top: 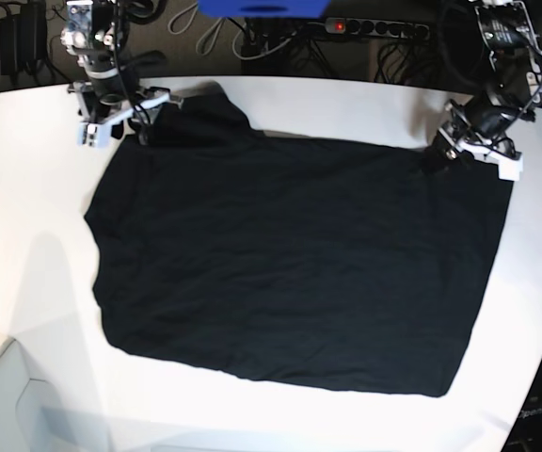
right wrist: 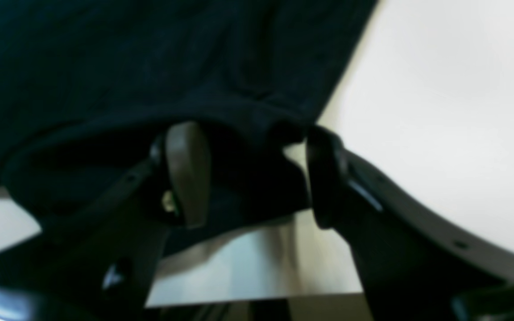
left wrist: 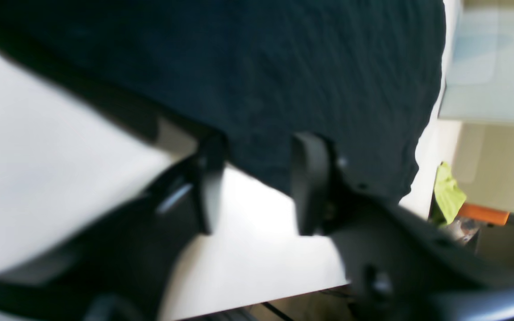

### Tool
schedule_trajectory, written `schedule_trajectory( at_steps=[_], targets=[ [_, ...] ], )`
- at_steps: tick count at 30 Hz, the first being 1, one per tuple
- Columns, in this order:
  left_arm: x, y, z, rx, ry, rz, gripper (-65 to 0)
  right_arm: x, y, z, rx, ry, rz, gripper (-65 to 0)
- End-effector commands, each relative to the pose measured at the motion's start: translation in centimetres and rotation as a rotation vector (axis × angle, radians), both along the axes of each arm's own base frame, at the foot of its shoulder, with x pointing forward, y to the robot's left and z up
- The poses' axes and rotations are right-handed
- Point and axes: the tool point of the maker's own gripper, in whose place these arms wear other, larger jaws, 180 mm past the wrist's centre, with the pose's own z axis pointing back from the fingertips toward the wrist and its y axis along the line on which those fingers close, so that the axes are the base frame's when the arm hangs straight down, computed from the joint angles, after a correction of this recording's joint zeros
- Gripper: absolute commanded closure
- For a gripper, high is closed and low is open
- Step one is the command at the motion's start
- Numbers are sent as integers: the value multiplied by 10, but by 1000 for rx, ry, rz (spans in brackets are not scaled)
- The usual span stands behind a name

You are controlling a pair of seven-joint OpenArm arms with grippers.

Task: Layout the t-shirt on the table in an organized manner, then fold the t-shirt properly
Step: 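Release the shirt and reposition both grippers along its edges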

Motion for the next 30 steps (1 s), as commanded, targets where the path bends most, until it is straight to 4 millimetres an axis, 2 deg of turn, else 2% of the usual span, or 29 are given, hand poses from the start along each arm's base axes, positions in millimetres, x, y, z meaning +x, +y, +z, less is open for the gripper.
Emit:
schedule_trajectory(
  at_steps=[1, 3, 8, 11, 13, 18, 22, 25, 30],
  targets=[
    [1, 10, 10, 16, -35, 8, -305, 0, -2, 9, 3, -35, -22, -351],
    [-4, 27, 12, 36, -34, 51, -327, -2, -11, 11, 1, -39, -67, -351],
    [-8, 73, 28, 82, -71, 173, -330, -12, -33, 13, 2, -39, -197, -350],
    [8, 96, 49, 99, -146, 243, -330, -10, -30, 21, 13, -60, -216, -350],
    [20, 105, 63, 101, -196, 271, -330, -5, -19, 20, 31, -64, -190, -350],
    [63, 107, 95, 88, -316, 285, -330, 2, -5, 8, 63, -47, -163, -350],
    [93, 98, 107, 119, -343, 249, -330, -5, -3, -6, 73, -6, -166, -350],
    [106, 88, 103, 167, -322, 212, -330, -16, -2, -15, 74, 30, -168, -350],
    [119, 77, 74, 160, -238, 175, -330, -38, -2, -24, 70, 82, -170, -350]
  ],
)
